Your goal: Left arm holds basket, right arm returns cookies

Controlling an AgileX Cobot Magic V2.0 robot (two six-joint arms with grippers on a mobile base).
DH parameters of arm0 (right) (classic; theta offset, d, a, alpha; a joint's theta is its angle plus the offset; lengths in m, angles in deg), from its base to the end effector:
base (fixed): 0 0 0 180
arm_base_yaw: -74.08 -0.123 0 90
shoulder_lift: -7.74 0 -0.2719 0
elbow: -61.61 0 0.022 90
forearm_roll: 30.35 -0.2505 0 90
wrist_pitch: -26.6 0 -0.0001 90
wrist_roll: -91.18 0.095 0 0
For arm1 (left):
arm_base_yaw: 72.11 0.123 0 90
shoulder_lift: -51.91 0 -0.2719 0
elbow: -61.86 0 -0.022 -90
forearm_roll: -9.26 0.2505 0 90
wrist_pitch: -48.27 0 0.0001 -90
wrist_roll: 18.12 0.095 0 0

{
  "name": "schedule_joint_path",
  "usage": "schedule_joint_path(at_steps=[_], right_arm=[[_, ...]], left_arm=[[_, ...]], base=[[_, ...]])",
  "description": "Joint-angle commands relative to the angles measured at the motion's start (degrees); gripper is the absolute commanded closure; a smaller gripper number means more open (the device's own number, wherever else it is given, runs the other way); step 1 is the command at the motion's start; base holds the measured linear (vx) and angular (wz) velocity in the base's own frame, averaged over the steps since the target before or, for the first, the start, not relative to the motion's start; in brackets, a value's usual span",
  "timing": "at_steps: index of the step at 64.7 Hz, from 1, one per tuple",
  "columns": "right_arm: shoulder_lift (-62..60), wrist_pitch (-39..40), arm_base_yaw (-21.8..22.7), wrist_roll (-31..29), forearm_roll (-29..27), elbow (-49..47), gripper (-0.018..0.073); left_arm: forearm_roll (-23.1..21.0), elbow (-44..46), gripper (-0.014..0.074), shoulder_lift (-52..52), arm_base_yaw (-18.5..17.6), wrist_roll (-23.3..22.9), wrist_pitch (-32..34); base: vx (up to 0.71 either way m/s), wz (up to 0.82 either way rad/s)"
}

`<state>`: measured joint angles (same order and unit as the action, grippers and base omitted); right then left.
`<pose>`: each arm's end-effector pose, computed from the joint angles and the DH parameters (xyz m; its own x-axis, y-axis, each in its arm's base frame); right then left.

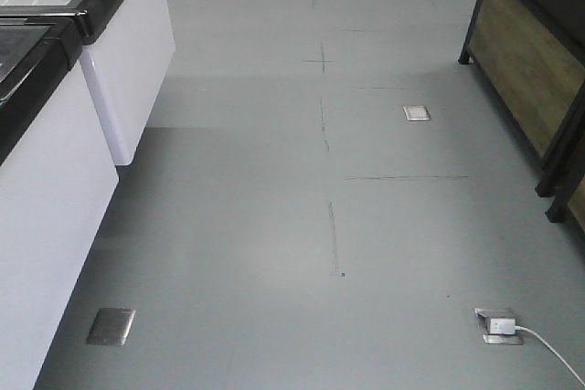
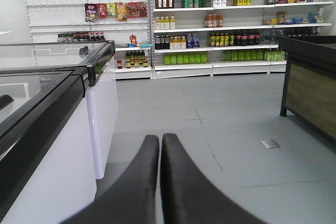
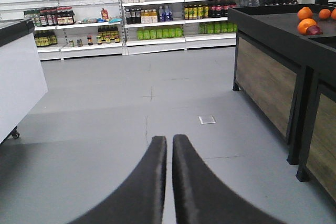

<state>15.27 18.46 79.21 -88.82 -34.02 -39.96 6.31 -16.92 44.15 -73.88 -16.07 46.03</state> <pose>0.0733 -0.0057 0.1914 -0.0657 0.0695 -0.9954 0.0847 0.9944 0.0639 0.0742 -0.0025 0.1987 0.0208 -0.0163 -0.9997 0.0332 0.9993 -0.0156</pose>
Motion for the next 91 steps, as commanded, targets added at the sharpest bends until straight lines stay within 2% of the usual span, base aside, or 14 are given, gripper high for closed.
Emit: schedule_joint_path(at_steps=[1, 14, 22, 35, 50, 59, 69, 81, 91], right_arm=[[-0.74, 4.35, 0.04, -0.33, 0.31, 1.02, 0.0562], [-0.74, 4.35, 0.04, -0.33, 0.31, 1.02, 0.0562], [-0.74, 4.35, 0.04, -0.33, 0.31, 1.02, 0.0562], [-0.74, 4.41, 0.04, -0.33, 0.31, 1.02, 0.0562], [-0.74, 4.41, 0.04, -0.33, 0.31, 1.02, 0.0562], [-0.74, 4.35, 0.04, -0.33, 0.31, 1.02, 0.0562], [-0.74, 4.35, 0.04, -0.33, 0.31, 1.02, 0.0562], [-0.74, 4.35, 0.04, -0.33, 0.31, 1.02, 0.0562], [-0.74, 4.35, 0.04, -0.33, 0.31, 1.02, 0.0562]], left_arm=[[-0.06, 1.74, 0.0603, 1.03, 0.07, 0.05, 4.70], [-0.07, 1.74, 0.0603, 1.03, 0.07, -0.11, 6.14], [-0.12, 1.74, 0.0602, 1.03, 0.07, -0.47, 11.11], [-0.12, 1.80, 0.0602, 1.03, 0.07, -0.42, 26.44], [-0.07, 2.71, 0.0602, 1.03, 0.07, -0.37, 40.74], [2.94, 8.17, 0.0601, 1.03, 0.07, -0.23, 36.82], [7.62, 18.92, 0.0601, -0.14, 0.07, -0.23, 26.63], [7.84, 34.43, 0.0601, -6.57, 0.07, -0.23, 17.60], [7.84, 48.42, 0.0601, -15.83, 0.07, -0.23, 7.88]], base=[[0.00, 0.00], [0.00, 0.00], [0.00, 0.00], [0.00, 0.00], [0.00, 0.00], [0.00, 0.00], [0.00, 0.00], [0.00, 0.00], [0.00, 0.00]])
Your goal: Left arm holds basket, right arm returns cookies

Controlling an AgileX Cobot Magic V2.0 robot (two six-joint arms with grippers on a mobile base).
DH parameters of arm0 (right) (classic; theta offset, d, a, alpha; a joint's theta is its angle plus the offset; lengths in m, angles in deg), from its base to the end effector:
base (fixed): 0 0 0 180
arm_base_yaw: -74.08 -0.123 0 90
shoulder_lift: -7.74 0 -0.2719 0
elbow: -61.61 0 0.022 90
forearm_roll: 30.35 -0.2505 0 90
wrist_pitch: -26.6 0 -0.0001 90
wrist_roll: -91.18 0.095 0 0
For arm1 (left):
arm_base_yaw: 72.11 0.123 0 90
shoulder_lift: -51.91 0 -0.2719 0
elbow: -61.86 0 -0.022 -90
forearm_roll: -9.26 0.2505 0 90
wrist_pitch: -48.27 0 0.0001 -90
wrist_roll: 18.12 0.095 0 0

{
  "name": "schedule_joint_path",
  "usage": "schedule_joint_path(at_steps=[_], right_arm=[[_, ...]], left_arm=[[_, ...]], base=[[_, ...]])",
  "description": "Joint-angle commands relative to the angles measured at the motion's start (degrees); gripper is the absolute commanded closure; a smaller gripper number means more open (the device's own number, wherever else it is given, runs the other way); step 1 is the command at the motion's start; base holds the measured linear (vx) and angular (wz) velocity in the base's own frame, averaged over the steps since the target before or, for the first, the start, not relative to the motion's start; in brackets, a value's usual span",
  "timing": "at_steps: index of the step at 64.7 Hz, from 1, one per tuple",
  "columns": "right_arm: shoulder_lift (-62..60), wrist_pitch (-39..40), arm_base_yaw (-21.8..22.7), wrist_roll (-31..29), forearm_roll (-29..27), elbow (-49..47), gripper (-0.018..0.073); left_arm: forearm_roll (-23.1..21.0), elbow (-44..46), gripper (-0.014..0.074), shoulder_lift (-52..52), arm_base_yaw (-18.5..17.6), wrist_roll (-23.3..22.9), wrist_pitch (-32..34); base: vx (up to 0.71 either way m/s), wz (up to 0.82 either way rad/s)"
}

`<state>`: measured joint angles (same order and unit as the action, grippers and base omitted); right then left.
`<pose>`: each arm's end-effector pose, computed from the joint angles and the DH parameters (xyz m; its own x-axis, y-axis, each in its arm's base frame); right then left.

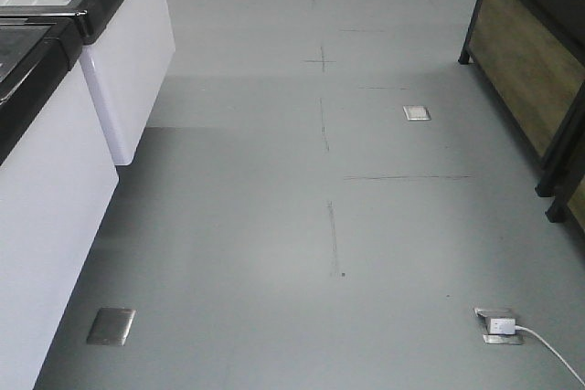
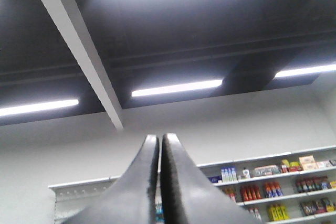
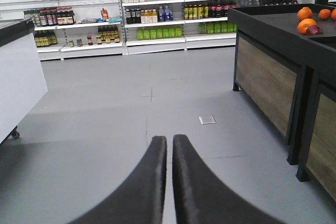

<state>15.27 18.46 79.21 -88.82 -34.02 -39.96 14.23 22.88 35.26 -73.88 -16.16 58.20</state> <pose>0.0733 -0.0057 0.1914 -0.0657 0.0695 -0.9954 0.0847 0.9944 0.0639 0.0019 -0.0015 0.4267 0.6976 0.0979 -0.7098 -0.0420 0.9945 0.0958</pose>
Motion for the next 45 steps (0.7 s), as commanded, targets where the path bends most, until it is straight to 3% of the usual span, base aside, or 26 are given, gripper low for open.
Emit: schedule_joint_path(at_steps=[1, 14, 33, 45], right_arm=[[-0.74, 4.35, 0.04, -0.33, 0.31, 1.02, 0.0562], [-0.74, 4.35, 0.04, -0.33, 0.31, 1.02, 0.0562], [-0.74, 4.35, 0.04, -0.33, 0.31, 1.02, 0.0562], [-0.74, 4.35, 0.04, -0.33, 0.31, 1.02, 0.0562]], left_arm=[[-0.08, 9.97, 0.0600, -7.93, 0.07, -0.14, -5.30], [-0.08, 24.89, 0.0596, -22.58, 0.07, -0.14, -18.46], [-0.61, 29.17, 0.0554, -38.47, 0.07, -0.26, -20.35], [-0.55, 29.17, 0.0430, -45.41, 0.07, -0.26, -23.95]], base=[[0.00, 0.00], [0.00, 0.00], [0.00, 0.00], [0.00, 0.00]])
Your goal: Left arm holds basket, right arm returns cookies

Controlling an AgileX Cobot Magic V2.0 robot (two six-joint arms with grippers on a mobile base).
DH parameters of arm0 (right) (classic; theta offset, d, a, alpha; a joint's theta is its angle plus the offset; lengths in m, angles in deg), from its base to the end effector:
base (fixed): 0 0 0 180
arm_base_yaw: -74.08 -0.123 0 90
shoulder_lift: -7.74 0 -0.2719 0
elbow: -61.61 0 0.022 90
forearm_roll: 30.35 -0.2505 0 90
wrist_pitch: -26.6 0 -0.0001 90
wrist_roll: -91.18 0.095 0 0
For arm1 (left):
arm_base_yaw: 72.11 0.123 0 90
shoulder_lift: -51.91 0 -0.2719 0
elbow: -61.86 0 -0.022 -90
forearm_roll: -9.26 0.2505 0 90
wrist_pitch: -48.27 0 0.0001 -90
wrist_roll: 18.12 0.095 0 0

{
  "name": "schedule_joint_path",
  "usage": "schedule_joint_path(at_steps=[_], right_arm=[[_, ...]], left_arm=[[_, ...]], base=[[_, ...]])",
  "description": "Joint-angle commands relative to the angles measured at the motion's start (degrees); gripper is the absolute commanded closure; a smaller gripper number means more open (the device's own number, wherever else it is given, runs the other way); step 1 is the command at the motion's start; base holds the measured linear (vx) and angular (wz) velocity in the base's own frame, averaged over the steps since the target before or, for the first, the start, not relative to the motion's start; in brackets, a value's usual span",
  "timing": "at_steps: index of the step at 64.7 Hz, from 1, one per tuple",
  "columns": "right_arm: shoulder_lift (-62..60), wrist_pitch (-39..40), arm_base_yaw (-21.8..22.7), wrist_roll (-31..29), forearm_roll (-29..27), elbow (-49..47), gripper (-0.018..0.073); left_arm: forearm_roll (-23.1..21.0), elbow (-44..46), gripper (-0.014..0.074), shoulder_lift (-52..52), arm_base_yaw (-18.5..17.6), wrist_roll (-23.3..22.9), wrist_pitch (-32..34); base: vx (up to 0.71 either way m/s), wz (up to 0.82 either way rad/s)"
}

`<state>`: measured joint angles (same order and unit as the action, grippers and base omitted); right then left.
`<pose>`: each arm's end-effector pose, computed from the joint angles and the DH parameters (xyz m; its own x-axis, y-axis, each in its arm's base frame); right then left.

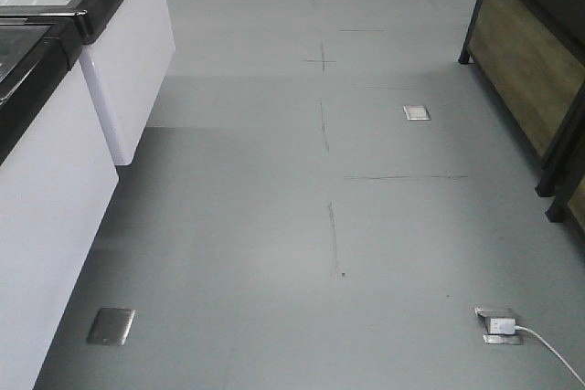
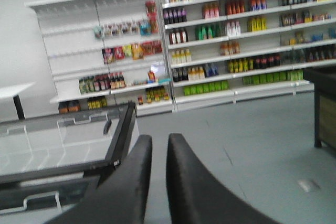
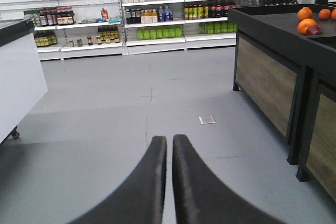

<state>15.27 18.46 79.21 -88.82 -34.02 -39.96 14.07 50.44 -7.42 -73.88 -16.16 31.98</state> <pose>0.0733 -0.0057 0.1914 -0.0657 0.0695 -0.9954 0.0847 0.9944 0.0639 0.1854 -0.0035 0.4651 0.0531 0.1129 -0.9922 0.0013 0.9936 0.1132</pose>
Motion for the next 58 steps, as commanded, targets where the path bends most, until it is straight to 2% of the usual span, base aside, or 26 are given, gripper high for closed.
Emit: schedule_joint_path(at_steps=[1, 14, 24, 47, 58], right_arm=[[-0.74, 4.35, 0.04, -0.33, 0.31, 1.02, 0.0562], [-0.74, 4.35, 0.04, -0.33, 0.31, 1.02, 0.0562], [-0.74, 4.35, 0.04, -0.33, 0.31, 1.02, 0.0562], [-0.74, 4.35, 0.04, -0.33, 0.31, 1.02, 0.0562], [-0.74, 4.35, 0.04, -0.33, 0.31, 1.02, 0.0562]], left_arm=[[-0.39, 1.61, 0.0416, -3.16, 0.07, -0.26, 2.03], [-0.44, 1.61, 0.0184, -6.61, 0.07, -0.32, -0.05], [-0.38, 1.61, 0.0069, -7.29, 0.07, -0.32, -1.49], [-0.43, 1.61, 0.0058, -7.29, 0.86, -0.51, -3.89], [-0.59, 1.61, 0.0058, -7.11, 5.90, -7.76, -3.98]], base=[[0.00, 0.00], [0.00, 0.00], [0.00, 0.00], [0.00, 0.00], [0.00, 0.00]])
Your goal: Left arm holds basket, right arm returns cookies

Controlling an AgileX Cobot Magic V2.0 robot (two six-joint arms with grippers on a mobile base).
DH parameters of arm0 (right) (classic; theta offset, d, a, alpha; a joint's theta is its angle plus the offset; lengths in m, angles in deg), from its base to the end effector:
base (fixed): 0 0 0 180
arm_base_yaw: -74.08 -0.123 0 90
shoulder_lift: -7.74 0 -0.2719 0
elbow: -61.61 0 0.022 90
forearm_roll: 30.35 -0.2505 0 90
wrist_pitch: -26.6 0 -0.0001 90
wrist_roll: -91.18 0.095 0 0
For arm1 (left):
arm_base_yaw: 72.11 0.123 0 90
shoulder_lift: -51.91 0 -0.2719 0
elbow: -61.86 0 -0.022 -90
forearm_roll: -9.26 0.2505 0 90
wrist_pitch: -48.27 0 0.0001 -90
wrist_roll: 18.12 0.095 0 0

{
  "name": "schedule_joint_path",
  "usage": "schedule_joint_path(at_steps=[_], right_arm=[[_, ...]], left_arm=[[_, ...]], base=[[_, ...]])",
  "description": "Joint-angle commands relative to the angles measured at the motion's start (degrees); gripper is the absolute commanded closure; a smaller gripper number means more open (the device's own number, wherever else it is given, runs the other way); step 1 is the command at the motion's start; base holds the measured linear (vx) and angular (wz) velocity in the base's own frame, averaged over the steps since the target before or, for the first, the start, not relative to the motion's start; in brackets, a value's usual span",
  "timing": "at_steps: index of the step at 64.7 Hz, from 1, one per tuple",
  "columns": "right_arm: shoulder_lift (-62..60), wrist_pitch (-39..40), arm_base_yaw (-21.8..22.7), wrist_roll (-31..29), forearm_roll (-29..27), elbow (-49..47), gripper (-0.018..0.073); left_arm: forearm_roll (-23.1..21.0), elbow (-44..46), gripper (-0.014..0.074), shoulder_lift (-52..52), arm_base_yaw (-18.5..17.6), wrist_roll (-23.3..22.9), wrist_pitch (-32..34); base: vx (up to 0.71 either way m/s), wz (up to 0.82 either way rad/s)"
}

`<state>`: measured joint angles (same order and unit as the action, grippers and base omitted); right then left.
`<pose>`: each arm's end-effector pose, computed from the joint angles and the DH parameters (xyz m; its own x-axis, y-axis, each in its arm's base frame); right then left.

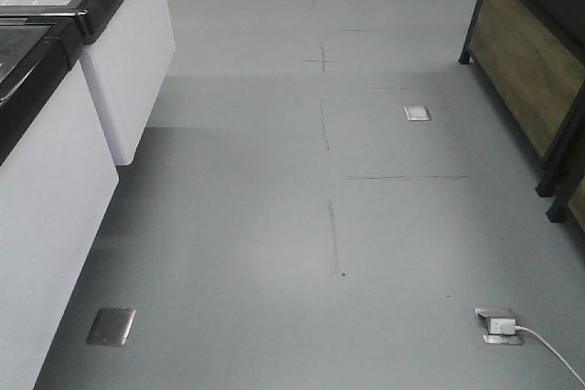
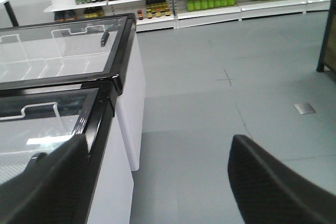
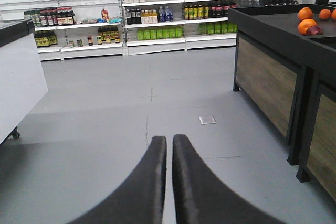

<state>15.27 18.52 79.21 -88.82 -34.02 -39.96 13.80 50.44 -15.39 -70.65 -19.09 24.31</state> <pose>0.0733 -0.0057 0.1915 -0.0646 0.0694 -0.9955 0.0847 0.9944 0.0639 0.2289 0.0089 0.4236 -0.2211 0.0498 -0.9740 -0.0446 0.9971 0.0611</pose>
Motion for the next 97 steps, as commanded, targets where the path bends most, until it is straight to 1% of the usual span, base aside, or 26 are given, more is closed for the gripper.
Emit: schedule_joint_path(at_steps=[1, 5, 12, 13, 17, 22, 29, 38, 44, 51, 54, 58, 61, 65, 70, 78, 87, 97], right_arm=[[-0.74, 4.29, 0.04, -0.33, 0.31, 1.02, 0.0562], [-0.74, 4.29, 0.04, -0.33, 0.31, 1.02, 0.0562], [-0.74, 4.29, 0.04, -0.33, 0.31, 1.02, 0.0562], [-0.74, 4.29, 0.04, -0.33, 0.31, 1.02, 0.0562], [-0.74, 4.29, 0.04, -0.33, 0.31, 1.02, 0.0562], [-0.74, 4.29, 0.04, -0.33, 0.31, 1.02, 0.0562], [-0.74, 4.29, 0.04, -0.33, 0.31, 1.02, 0.0562], [-0.74, 4.29, 0.04, -0.33, 0.31, 1.02, 0.0562], [-0.74, 4.29, 0.04, -0.33, 0.31, 1.02, 0.0562], [-0.74, 4.29, 0.04, -0.33, 0.31, 1.02, 0.0562], [-0.74, 4.29, 0.04, -0.33, 0.31, 1.02, 0.0562], [-0.74, 4.29, 0.04, -0.33, 0.31, 1.02, 0.0562], [-0.74, 4.29, 0.04, -0.33, 0.31, 1.02, 0.0562], [-0.74, 4.29, 0.04, -0.33, 0.31, 1.02, 0.0562], [-0.74, 4.29, 0.04, -0.33, 0.31, 1.02, 0.0562], [-0.74, 4.29, 0.04, -0.33, 0.31, 1.02, 0.0562], [-0.74, 4.29, 0.04, -0.33, 0.31, 1.02, 0.0562], [-0.74, 4.29, 0.04, -0.33, 0.31, 1.02, 0.0562]], left_arm=[[-0.38, 1.61, 0.0058, 1.06, 3.24, -5.62, 3.70], [-0.63, 1.61, 0.0058, 1.58, 6.30, -9.34, 3.65], [-0.69, 1.61, 0.0058, 3.17, 11.26, -17.14, 3.58], [-0.75, 1.61, 0.0058, 3.42, 11.94, -19.11, 3.51], [-1.41, 1.61, 0.0058, 4.52, 14.86, -24.53, 2.99], [-1.65, 1.22, 0.0058, 5.94, 19.34, -31.88, 2.34], [-1.65, -0.81, 0.0059, 8.42, 24.77, -39.24, 2.25], [-1.60, -5.13, 0.0063, 11.49, 29.94, -48.77, 2.20], [-1.60, -7.96, 0.0063, 12.18, 32.39, -54.81, 2.64], [-1.59, -10.57, 0.0063, 12.03, 34.43, -61.78, 3.54], [-1.65, -11.67, 0.0063, 12.03, 35.07, -64.08, 5.29], [-1.65, -13.31, 0.0063, 11.73, 35.86, -68.66, 8.97], [-1.65, -14.48, 0.0063, 11.19, 36.40, -73.04, 12.21], [-1.58, -15.62, 0.0063, 10.23, 36.87, -76.71, 16.20], [-1.58, -16.62, 0.0063, 8.83, 37.00, -79.64, 20.41], [-1.65, -17.09, 0.0063, 6.09, 37.00, -79.87, 26.44], [-2.22, -17.09, 0.0063, 4.23, 37.88, -79.82, 27.66], [-2.22, -17.09, 0.0063, 3.00, 41.05, -79.82, 27.97]], base=[[0.00, 0.00], [0.00, 0.00], [0.00, 0.00], [0.00, 0.00], [0.00, 0.00], [0.00, 0.00], [0.00, 0.00], [0.00, 0.00], [0.00, 0.00], [0.00, 0.00], [0.00, 0.00], [0.00, 0.00], [0.00, 0.00], [0.00, 0.00], [0.00, 0.00], [0.00, 0.00], [0.00, 0.00], [0.00, 0.00]])
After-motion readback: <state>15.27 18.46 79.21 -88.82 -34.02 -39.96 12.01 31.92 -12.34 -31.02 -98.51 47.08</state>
